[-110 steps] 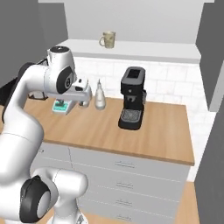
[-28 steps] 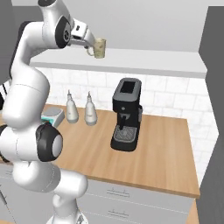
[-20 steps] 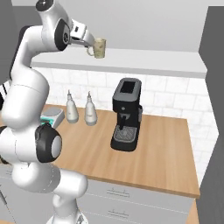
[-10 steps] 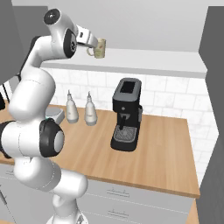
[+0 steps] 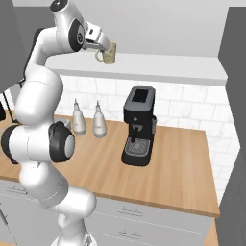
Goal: Gather all objects into one cabinet and sort the glasses and bowls to opposite sides.
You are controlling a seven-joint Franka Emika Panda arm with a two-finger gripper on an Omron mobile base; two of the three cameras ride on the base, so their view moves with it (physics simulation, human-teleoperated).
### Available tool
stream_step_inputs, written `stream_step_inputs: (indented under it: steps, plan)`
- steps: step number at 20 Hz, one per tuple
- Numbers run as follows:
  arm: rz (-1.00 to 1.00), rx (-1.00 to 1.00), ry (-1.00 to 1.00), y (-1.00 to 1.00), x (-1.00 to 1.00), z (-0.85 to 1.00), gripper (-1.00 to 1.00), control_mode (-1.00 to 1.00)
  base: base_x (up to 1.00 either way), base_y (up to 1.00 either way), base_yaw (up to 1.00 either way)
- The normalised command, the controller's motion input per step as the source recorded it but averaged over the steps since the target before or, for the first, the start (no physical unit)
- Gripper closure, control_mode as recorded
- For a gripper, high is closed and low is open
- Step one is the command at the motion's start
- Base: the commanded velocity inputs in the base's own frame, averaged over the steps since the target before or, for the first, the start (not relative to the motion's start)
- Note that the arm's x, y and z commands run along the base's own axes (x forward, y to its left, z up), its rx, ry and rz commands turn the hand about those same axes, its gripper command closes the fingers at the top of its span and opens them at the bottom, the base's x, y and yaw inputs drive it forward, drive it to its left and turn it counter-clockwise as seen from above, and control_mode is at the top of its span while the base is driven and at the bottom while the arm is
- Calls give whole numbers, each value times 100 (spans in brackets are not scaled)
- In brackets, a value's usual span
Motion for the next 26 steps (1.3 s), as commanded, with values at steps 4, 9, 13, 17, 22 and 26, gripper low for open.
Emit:
stream_step_inputs:
  steps: [4,9,13,17,22,26]
  plan:
    - [0,0,0,0,0,-2,-100,-100,0,0,0]
    - [0,0,-7,0,4,-34,-100,-100,0,0,0]
    - [0,0,-16,0,1,-49,-100,-100,0,0,0]
    - [0,-1,-10,0,8,-13,-100,-100,0,0,0]
    - [0,0,-8,0,32,-14,-100,-100,0,0,0]
    - [0,0,1,0,5,0,-100,-100,0,0,0]
